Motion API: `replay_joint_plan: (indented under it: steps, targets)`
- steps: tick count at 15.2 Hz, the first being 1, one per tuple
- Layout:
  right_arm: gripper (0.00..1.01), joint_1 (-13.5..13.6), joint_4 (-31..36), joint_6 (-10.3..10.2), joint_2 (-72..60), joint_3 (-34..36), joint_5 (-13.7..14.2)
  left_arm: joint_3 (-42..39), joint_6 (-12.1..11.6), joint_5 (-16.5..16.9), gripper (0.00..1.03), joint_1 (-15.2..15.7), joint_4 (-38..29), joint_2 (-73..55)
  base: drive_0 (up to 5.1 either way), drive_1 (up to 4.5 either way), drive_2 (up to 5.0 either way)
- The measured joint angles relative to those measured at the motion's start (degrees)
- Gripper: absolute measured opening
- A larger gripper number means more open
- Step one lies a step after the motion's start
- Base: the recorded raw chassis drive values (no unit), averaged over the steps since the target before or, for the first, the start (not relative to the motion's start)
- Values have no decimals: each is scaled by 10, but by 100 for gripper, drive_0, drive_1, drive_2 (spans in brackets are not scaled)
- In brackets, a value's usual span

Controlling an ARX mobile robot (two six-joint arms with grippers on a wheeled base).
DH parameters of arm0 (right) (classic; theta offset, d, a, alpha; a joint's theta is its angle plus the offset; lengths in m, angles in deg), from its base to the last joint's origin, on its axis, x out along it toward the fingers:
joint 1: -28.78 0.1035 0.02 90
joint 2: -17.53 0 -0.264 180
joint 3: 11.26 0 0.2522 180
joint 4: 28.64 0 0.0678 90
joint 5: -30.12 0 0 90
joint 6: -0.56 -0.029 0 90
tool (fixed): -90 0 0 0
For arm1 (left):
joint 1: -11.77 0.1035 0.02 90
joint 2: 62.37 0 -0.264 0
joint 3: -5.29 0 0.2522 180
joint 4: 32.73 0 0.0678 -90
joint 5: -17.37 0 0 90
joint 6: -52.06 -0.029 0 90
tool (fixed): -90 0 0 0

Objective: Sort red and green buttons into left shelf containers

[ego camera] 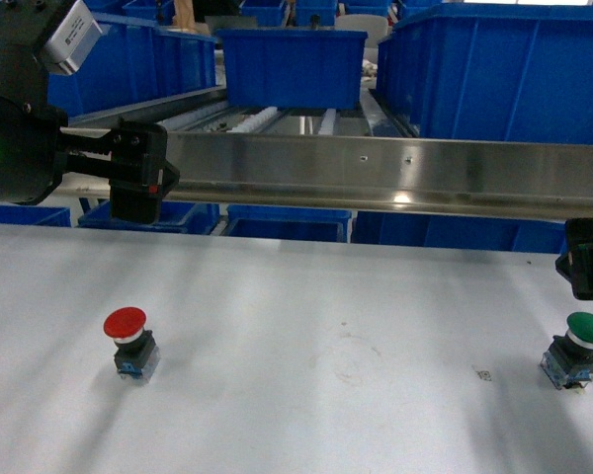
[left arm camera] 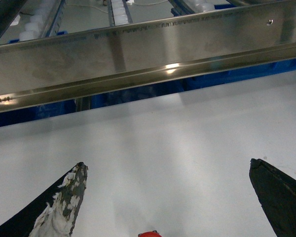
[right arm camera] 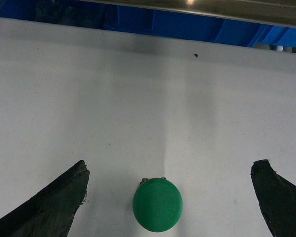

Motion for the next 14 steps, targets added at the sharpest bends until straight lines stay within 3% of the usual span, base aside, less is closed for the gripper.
replay_joint_plan:
  steps: [3,6,7,11,14]
  targets:
    - [98,0,8,2,-3,-1,8,0,0,0,98,0,0,0,0,0,0]
    - [98,4,-34,11,-39,-25,1,0,-1,0,98,0,0,0,0,0,0]
    - [98,5,-55,11,-56,-46,-12,0,-1,0,98,0,0,0,0,0,0]
    - [98,3,-111,15,-111,-130,-15,0,-2,0,98,0,0,0,0,0,0]
    - [98,3,-156,32,-189,-199,-3,0,-2,0,98,0,0,0,0,0,0]
